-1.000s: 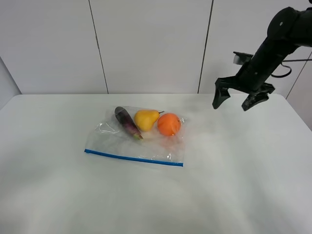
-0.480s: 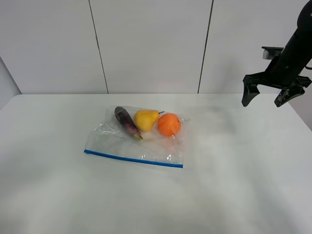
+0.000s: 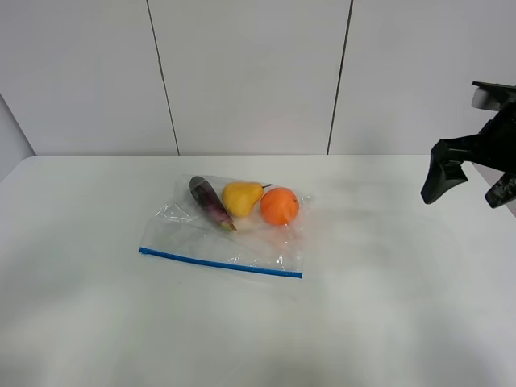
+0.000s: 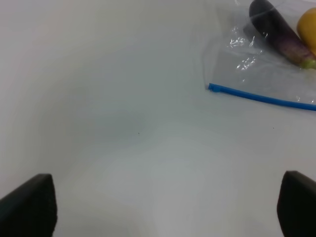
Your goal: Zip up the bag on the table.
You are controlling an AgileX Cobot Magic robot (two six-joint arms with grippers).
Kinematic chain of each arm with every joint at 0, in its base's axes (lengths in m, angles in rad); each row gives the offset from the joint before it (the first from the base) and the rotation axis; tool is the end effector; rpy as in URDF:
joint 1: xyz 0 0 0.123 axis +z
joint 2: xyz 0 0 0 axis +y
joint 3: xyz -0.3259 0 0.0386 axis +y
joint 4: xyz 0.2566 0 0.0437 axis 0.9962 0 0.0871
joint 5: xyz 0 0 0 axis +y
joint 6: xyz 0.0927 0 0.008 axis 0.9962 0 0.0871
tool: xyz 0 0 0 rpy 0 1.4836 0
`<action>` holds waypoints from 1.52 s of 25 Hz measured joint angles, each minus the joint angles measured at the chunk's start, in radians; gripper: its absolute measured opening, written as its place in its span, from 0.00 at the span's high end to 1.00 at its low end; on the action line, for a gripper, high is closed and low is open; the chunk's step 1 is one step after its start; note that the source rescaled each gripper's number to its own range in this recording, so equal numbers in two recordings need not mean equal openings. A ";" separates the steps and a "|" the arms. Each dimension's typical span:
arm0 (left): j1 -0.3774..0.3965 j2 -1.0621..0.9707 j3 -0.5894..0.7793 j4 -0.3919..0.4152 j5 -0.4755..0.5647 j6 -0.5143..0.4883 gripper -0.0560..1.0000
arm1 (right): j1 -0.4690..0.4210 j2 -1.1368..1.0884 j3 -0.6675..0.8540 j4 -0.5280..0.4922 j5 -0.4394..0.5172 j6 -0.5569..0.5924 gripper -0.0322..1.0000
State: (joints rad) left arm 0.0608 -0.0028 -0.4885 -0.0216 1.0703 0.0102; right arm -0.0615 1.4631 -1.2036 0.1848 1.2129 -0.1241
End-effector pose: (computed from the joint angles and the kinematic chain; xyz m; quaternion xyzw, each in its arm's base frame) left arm -0.0382 -0.0041 0.2763 -0.0213 0.8577 0.0074 0.5137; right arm 0.2803 -0.0012 0.3376 -0.0069 0.9917 0.0801 0.1001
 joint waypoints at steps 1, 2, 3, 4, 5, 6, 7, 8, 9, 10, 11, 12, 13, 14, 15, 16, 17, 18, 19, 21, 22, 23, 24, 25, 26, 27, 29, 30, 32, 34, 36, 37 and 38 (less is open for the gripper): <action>0.000 0.000 0.000 0.000 0.000 0.000 0.00 | 0.011 -0.049 0.040 0.003 0.000 0.000 0.00; 0.000 0.000 0.000 0.000 0.000 0.000 0.00 | 0.030 -0.090 0.082 0.003 0.001 0.000 0.00; 0.000 0.000 0.000 0.000 0.000 0.000 0.00 | 0.054 -0.140 0.124 -0.001 0.001 0.000 0.00; 0.000 0.000 0.000 0.000 0.000 0.000 0.00 | 0.075 -0.188 0.160 -0.012 0.001 0.000 0.00; 0.000 0.000 0.000 0.000 0.000 0.000 0.00 | 0.098 -0.235 0.204 -0.025 0.001 0.002 0.00; 0.000 0.000 0.000 0.000 0.000 0.000 0.00 | 0.116 -0.275 0.248 -0.045 0.001 0.010 0.00; 0.000 0.000 0.000 0.000 0.000 0.000 0.00 | 0.124 -0.321 0.283 -0.068 -0.004 0.023 0.00; 0.000 0.000 0.000 0.000 0.000 0.000 0.00 | 0.129 -0.368 0.322 -0.094 -0.019 0.044 0.00; 0.000 0.000 0.000 0.000 0.000 0.000 0.00 | 0.130 -0.416 0.358 -0.116 -0.036 0.064 0.00; 0.000 0.000 0.000 0.000 0.000 0.000 0.00 | 0.130 -0.456 0.392 -0.138 -0.061 0.079 0.00; 0.000 0.000 0.000 0.000 0.000 0.000 0.00 | 0.132 -0.507 0.420 -0.151 -0.084 0.091 0.00; 0.000 0.000 0.000 0.000 0.000 0.000 0.00 | 0.131 -0.559 0.453 -0.155 -0.104 0.098 0.00; 0.000 0.000 0.000 0.000 0.000 0.000 0.00 | 0.131 -0.605 0.490 -0.155 -0.126 0.098 0.00; 0.000 0.000 0.000 0.000 0.000 0.000 0.00 | 0.131 -0.661 0.528 -0.155 -0.145 0.098 0.00; 0.000 0.000 0.000 0.000 0.000 0.000 0.00 | 0.131 -0.719 0.561 -0.155 -0.167 0.098 0.00; 0.000 0.000 0.000 0.000 0.000 0.000 0.00 | 0.131 -0.778 0.602 -0.155 -0.183 0.097 0.00; 0.000 0.000 0.000 0.000 0.000 0.000 0.00 | 0.131 -0.829 0.640 -0.155 -0.196 0.097 0.00; 0.000 0.000 0.000 0.000 0.000 0.000 0.00 | 0.131 -0.891 0.669 -0.155 -0.200 0.097 0.00; 0.000 0.000 0.000 0.000 0.000 0.000 0.00 | 0.131 -0.950 0.694 -0.155 -0.195 0.097 0.00; 0.000 0.000 0.000 0.000 0.000 0.000 0.00 | 0.131 -1.050 0.710 -0.159 -0.191 0.097 0.00; 0.000 0.000 0.000 0.000 0.000 0.000 0.00 | 0.131 -1.100 0.711 -0.160 -0.192 0.097 0.00; 0.000 0.000 0.000 0.000 0.000 0.000 0.00 | 0.131 -1.147 0.713 -0.160 -0.193 0.097 0.00; 0.000 0.000 0.000 -0.001 0.000 0.000 0.00 | 0.131 -1.185 0.713 -0.160 -0.195 0.097 0.00; 0.000 0.000 0.000 -0.001 0.000 0.000 0.00 | 0.131 -1.227 0.715 -0.160 -0.196 0.097 0.00; 0.000 0.000 0.000 -0.001 0.000 0.000 0.00 | 0.131 -1.269 0.715 -0.160 -0.196 0.097 0.00; 0.000 0.000 0.000 -0.001 0.000 0.000 0.00 | 0.131 -1.302 0.715 -0.161 -0.197 0.097 0.00; 0.000 0.000 0.000 -0.001 0.000 0.000 0.00 | 0.131 -1.379 0.715 -0.161 -0.197 0.097 0.00; 0.000 0.000 0.000 -0.001 0.000 0.000 0.00 | 0.131 -1.416 0.715 -0.161 -0.197 0.098 0.00; 0.000 0.000 0.000 -0.001 0.000 0.000 0.00 | 0.131 -1.459 0.715 -0.161 -0.197 0.099 0.00; 0.000 0.000 0.000 -0.001 0.000 0.000 0.00 | 0.132 -1.466 0.715 -0.162 -0.197 0.101 0.00; 0.000 0.000 0.000 -0.001 0.000 0.000 0.00 | 0.132 -1.466 0.716 -0.162 -0.197 0.101 0.00; 0.000 0.000 0.000 -0.001 0.000 0.000 0.00 | 0.132 -1.466 0.716 -0.162 -0.197 0.101 0.00; 0.000 0.000 0.000 -0.001 0.000 0.000 0.00 | 0.132 -1.466 0.716 -0.162 -0.197 0.101 0.00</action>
State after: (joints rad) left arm 0.0608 -0.0028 -0.4885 -0.0227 1.0703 0.0102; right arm 0.0703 -0.0025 -0.4873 0.0223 1.0163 -0.0234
